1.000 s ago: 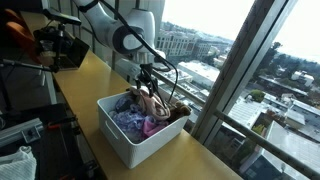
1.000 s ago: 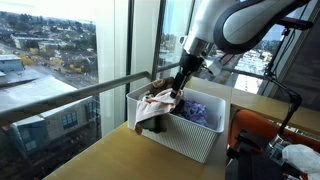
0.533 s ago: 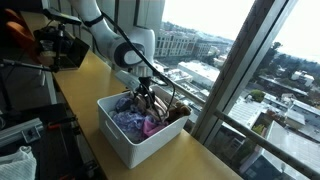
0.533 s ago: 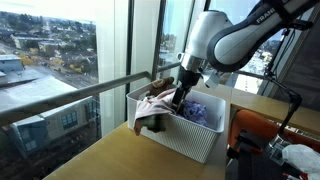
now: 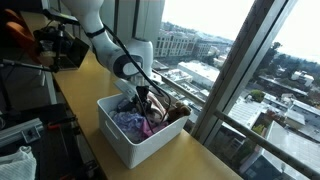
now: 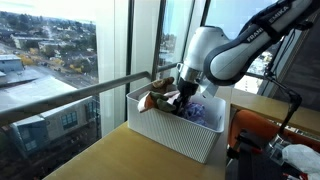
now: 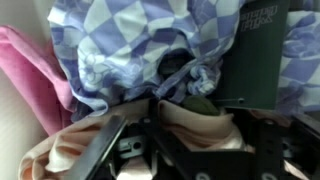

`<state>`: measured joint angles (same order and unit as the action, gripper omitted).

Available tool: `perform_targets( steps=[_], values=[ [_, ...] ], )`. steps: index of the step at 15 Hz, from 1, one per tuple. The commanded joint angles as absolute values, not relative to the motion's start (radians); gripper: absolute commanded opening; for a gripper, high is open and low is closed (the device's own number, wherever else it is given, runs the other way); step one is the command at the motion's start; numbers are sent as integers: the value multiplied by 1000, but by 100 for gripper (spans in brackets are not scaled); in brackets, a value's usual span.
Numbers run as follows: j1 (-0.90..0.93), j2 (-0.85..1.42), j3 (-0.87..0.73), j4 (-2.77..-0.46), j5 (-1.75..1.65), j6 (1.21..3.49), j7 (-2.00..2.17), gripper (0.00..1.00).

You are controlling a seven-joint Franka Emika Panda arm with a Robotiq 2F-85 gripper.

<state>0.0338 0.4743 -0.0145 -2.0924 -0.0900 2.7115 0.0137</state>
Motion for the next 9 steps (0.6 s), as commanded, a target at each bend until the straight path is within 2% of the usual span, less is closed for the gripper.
perform_targets(
  steps=[1,5,6,7,9],
  values=[
    [52,455,-40,-2111,-99,2735,57,36],
    [59,394,-44,-2144,-97,2741,100,6],
    [61,373,-46,-2154,-97,2740,115,2],
    [61,344,-44,-2164,-93,2732,125,0],
    [59,289,-41,-2182,-91,2718,142,4]
  ],
)
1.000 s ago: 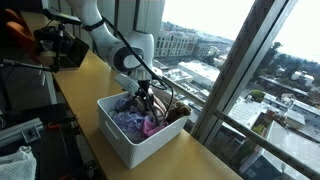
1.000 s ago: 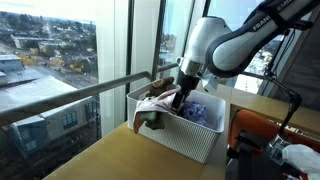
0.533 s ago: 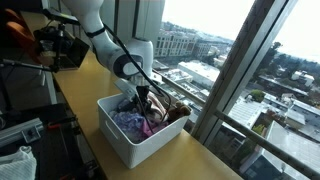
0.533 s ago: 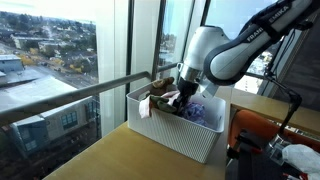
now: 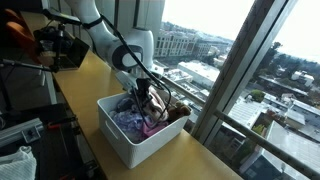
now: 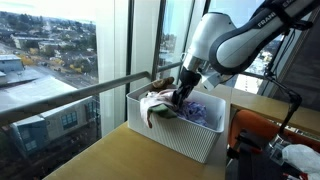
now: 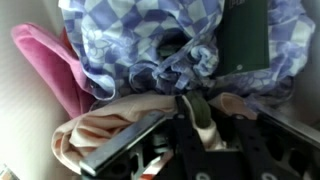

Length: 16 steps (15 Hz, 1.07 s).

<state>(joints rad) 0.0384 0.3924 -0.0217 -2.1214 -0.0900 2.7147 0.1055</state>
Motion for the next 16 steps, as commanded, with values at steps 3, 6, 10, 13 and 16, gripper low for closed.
perform_targets(
  steps=[3,6,10,13,16],
  values=[
    [61,195,-45,-2215,-106,2707,175,4],
    [58,96,-38,-2237,-119,2689,204,4],
    [75,-23,11,-2230,-105,2657,244,4],
    [116,-55,82,-2231,-69,2658,291,4],
    [171,-6,166,-2254,-102,2701,410,4]
  ],
)
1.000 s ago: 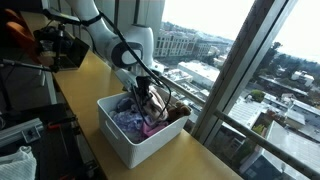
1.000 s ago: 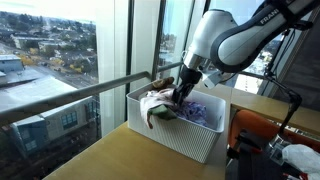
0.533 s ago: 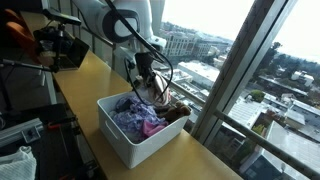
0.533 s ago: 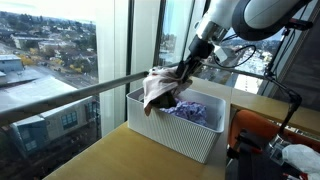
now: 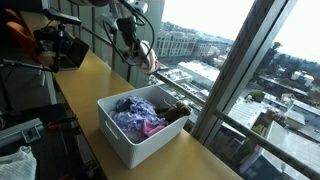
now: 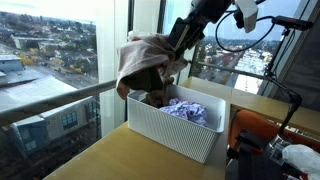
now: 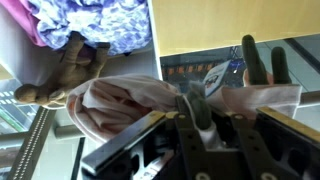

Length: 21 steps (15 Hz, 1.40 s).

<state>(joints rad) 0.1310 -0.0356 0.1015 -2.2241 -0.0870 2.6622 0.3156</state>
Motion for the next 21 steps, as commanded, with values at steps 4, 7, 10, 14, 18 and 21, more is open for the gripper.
perform_targets(
  steps=[4,7,10,14,18,21],
  values=[
    [252,140,235,-2272,-94,2772,505,4],
    [317,289,232,-2247,-78,2835,522,4],
    [357,432,203,-2198,-51,2885,489,4],
    [342,570,192,-2121,13,2901,412,4],
    [337,555,179,-2096,59,2857,370,54],
    [283,460,197,-2106,110,2797,334,77]
  ],
)
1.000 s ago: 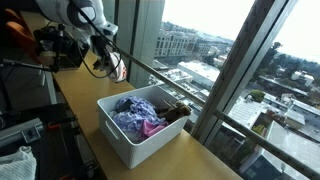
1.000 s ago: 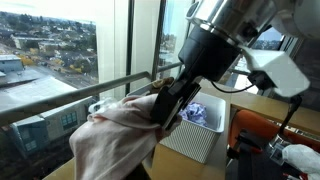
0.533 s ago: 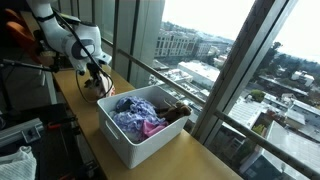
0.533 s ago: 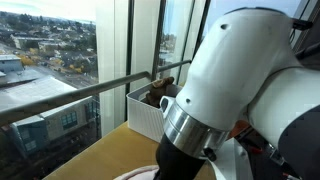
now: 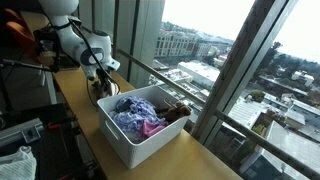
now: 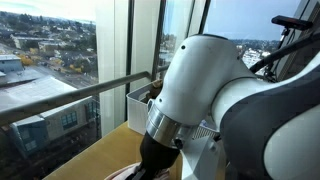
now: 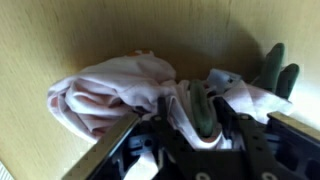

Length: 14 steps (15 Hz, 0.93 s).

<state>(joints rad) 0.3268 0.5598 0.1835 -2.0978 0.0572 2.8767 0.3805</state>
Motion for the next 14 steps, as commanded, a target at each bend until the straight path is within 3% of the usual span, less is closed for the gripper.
perform_targets(
  steps=[1,3,4,14],
  values=[
    [271,428,197,-2109,125,2771,327,83],
    [248,355,181,-2120,133,2732,318,98],
    [234,325,174,-2123,134,2715,313,100],
    [91,266,-23,-2171,6,2709,267,100]
  ],
)
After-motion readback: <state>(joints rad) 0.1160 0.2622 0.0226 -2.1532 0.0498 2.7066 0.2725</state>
